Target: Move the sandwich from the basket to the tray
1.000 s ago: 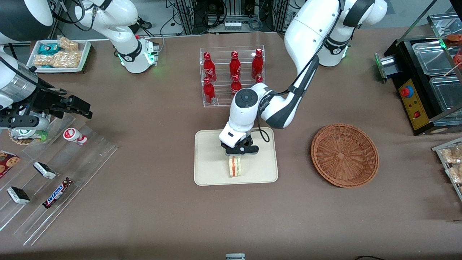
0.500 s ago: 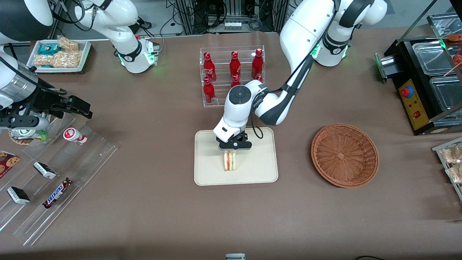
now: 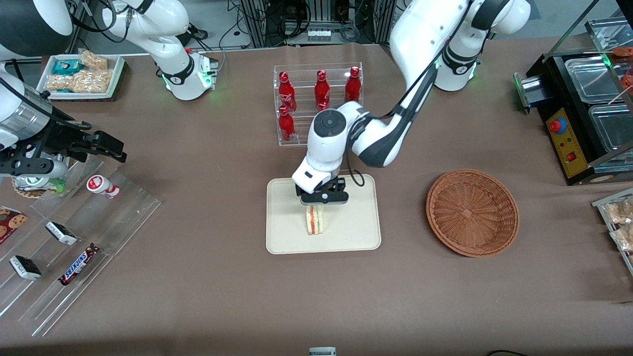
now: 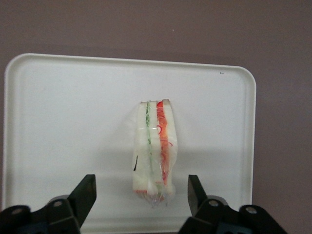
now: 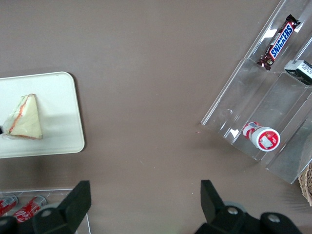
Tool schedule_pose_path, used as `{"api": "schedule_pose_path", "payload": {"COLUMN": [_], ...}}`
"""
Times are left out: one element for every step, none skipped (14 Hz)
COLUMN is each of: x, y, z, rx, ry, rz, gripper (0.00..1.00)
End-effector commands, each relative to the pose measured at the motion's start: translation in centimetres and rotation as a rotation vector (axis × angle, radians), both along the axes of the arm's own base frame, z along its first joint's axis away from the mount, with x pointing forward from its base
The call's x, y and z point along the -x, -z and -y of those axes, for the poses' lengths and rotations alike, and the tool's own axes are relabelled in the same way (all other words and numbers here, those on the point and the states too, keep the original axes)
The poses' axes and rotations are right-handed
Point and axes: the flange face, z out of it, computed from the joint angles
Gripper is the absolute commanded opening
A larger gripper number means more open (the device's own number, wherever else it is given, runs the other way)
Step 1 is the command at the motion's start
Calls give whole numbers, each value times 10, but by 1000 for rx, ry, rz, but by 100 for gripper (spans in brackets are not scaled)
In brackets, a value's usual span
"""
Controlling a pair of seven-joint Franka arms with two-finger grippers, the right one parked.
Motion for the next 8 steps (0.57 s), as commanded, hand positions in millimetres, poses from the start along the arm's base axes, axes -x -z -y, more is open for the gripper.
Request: {"api": "schedule_pose_path", "payload": {"x": [-15,-17,-18,-20,-19,-27,-25,-25], "y": [-60,-73,-84,-95,-107,-117,-132,-135], "z": [-31,-38,-45,-55,-61,-75,-85,-93], "rx": [-9,-7,-16,-24,-29,-35,-41,-60], "ry": [-46,-60,-67,-73,-73,-100,-121,-138], "rz": [18,10,6,12,15,9,5,-17], "gripper": [100,100,100,100,100,100,100,100]}}
